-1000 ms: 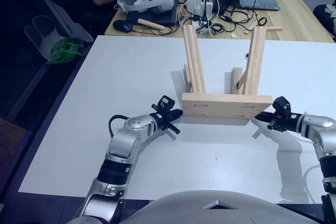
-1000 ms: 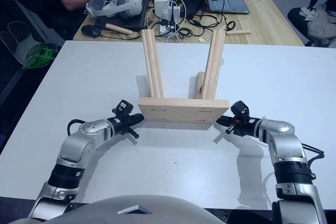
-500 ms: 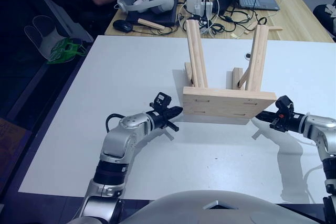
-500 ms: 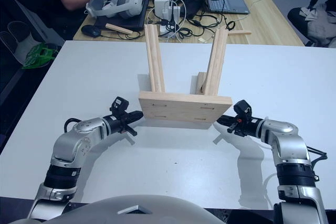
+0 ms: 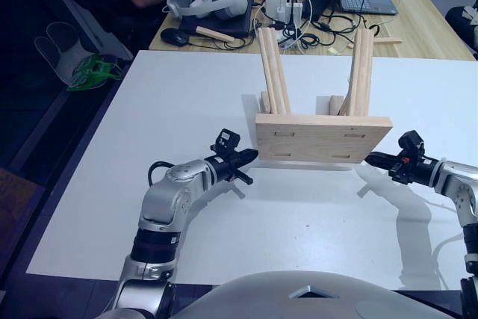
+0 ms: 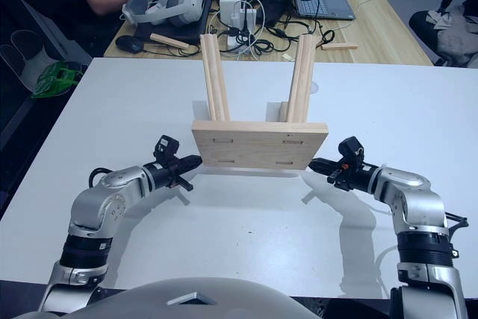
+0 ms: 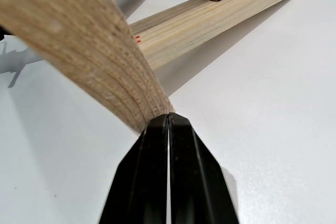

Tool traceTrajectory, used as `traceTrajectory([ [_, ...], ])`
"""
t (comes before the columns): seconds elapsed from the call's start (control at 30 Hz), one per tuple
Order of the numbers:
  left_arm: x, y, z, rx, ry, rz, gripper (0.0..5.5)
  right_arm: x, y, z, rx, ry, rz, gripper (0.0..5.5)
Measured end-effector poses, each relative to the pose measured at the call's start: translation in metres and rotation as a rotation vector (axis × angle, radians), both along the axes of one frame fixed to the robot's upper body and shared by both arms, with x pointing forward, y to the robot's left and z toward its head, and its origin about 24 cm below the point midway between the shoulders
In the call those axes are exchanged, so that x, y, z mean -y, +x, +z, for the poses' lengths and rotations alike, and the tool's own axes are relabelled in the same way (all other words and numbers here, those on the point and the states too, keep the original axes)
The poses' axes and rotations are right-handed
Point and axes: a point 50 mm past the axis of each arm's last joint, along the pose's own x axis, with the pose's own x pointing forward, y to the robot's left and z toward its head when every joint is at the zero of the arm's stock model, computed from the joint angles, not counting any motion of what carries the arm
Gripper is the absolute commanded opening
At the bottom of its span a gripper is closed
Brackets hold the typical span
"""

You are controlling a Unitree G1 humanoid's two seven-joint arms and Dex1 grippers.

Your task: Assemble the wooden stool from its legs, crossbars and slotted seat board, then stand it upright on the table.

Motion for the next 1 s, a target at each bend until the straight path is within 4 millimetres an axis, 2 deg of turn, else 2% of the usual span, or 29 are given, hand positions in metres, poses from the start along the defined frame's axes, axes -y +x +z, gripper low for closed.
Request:
traceTrajectory([
  [0.67,-0.006,0.007,0.02,0.052,-0.1,0.025,0.0,-0.002,0.006,0.015,0.053,0.096,-0.048,0.04],
  [0.8,-0.007,0.008,0.022,0.059,-0.108,0.03,0.0,-0.006,0.013,0.027,0.097,0.121,-0.06,0.04],
  [1.0,-0.007,0.009,0.026,0.07,-0.13,0.032,0.0,-0.006,0.013,0.031,0.1,0.13,-0.078,0.04],
])
